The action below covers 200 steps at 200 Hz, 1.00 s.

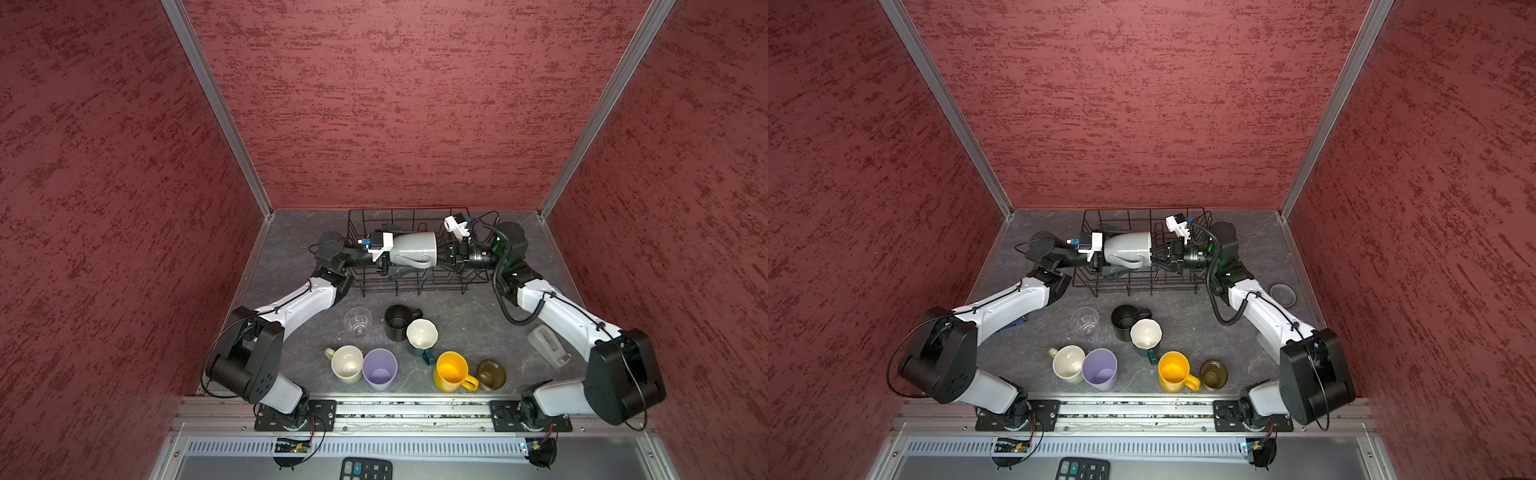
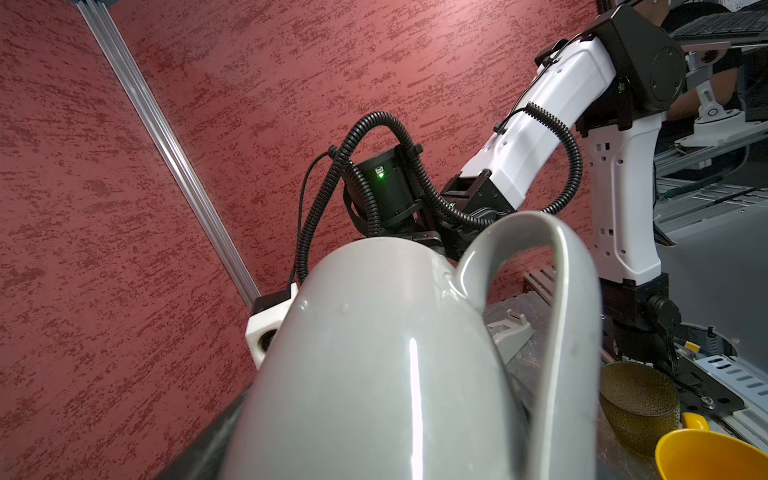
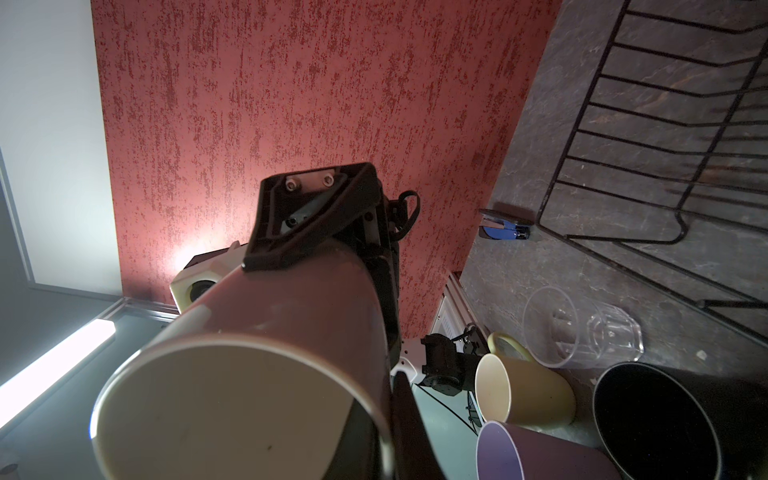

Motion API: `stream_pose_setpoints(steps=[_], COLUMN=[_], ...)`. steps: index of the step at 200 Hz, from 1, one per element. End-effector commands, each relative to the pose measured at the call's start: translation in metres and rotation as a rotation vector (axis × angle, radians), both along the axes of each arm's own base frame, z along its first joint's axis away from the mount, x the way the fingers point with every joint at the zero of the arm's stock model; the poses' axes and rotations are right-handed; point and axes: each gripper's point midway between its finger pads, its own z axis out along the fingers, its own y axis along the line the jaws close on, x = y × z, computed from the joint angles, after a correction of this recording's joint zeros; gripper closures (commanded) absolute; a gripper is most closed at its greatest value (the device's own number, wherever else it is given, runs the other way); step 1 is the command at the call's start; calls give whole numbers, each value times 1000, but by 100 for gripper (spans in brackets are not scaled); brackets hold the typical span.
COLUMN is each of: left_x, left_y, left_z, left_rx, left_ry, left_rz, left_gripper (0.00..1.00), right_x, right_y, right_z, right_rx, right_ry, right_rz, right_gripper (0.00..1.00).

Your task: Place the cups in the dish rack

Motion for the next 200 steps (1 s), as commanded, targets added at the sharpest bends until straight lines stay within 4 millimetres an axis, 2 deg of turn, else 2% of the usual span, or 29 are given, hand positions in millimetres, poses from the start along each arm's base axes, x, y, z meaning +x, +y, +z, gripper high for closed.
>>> stream_pose_setpoints(steps=[1, 23, 60, 115, 149, 168, 200], left_x=[-6, -2, 5, 10, 13, 15, 23], left_y=[-6, -5, -4, 0, 2, 4, 8], left_z=[8, 10, 13, 14, 17, 16, 19], left_rx=[2, -5, -29, -52, -70, -73, -89], left_ry=[-13, -2, 7, 2, 6, 16, 44], left_rz=[-18, 0, 36, 69, 82, 90, 135], left_gripper=[63, 78, 91, 100, 100, 100, 100], right_x=[-8, -6, -3, 0, 3, 7, 21], right_y=[6, 6, 6, 7, 5, 0, -19], right_z=[17, 18, 20, 19, 19, 17, 15], right_rx=[37, 38, 32, 25, 14, -5, -51], right_ry=[-66, -65, -64, -53, -49, -47, -53], right_rz=[29, 26, 14, 5, -13, -45, -151], right_gripper=[100, 100, 92, 79, 72, 67, 58])
